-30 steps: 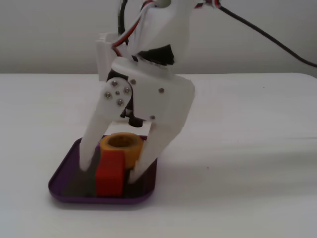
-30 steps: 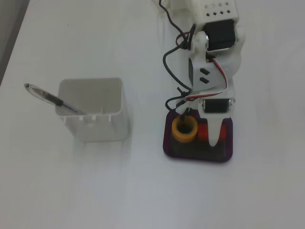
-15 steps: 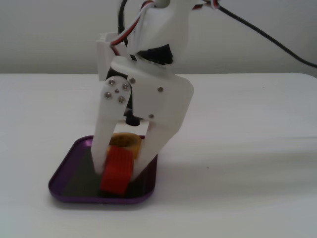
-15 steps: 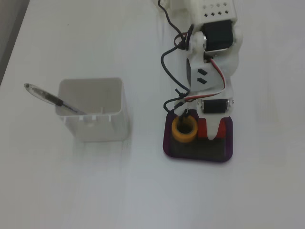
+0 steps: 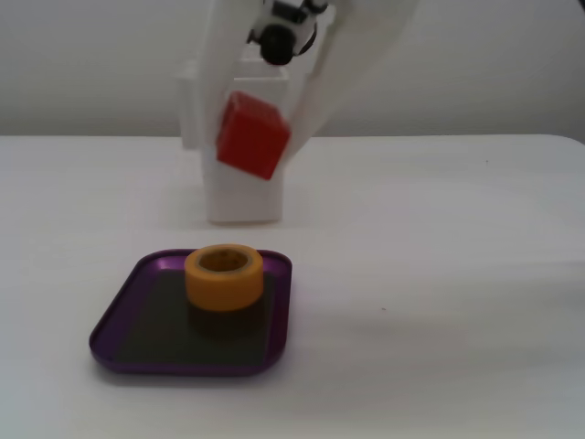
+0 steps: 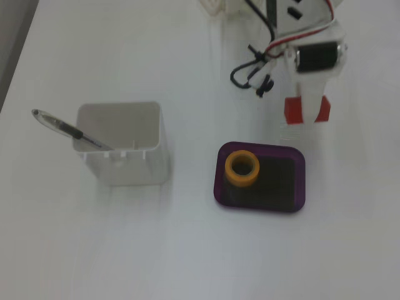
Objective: Remove the cube from the box.
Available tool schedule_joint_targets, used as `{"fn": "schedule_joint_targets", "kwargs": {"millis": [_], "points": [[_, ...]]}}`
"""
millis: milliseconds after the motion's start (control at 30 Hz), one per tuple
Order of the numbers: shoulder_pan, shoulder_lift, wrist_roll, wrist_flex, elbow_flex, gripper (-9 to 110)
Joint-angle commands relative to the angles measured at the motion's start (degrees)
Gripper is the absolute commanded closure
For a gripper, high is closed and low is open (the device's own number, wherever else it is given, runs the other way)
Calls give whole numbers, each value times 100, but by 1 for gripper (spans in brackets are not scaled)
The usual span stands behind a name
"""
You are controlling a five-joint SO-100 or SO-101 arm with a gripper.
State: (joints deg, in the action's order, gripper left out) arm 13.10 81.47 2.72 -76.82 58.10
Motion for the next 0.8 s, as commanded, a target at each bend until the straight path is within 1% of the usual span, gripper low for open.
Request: {"fn": "schedule_joint_targets", "kwargs": {"millis": [0,133,300,400,533,767], "points": [[114,984,-35,-448,369,102],[141,1441,-44,-290,1846,102],[123,1890,-105,1151,3990,102],[88,2004,-114,2065,4966,102],[62,2030,-114,2760,5555,102],[62,2013,-114,3076,5713,102]]}}
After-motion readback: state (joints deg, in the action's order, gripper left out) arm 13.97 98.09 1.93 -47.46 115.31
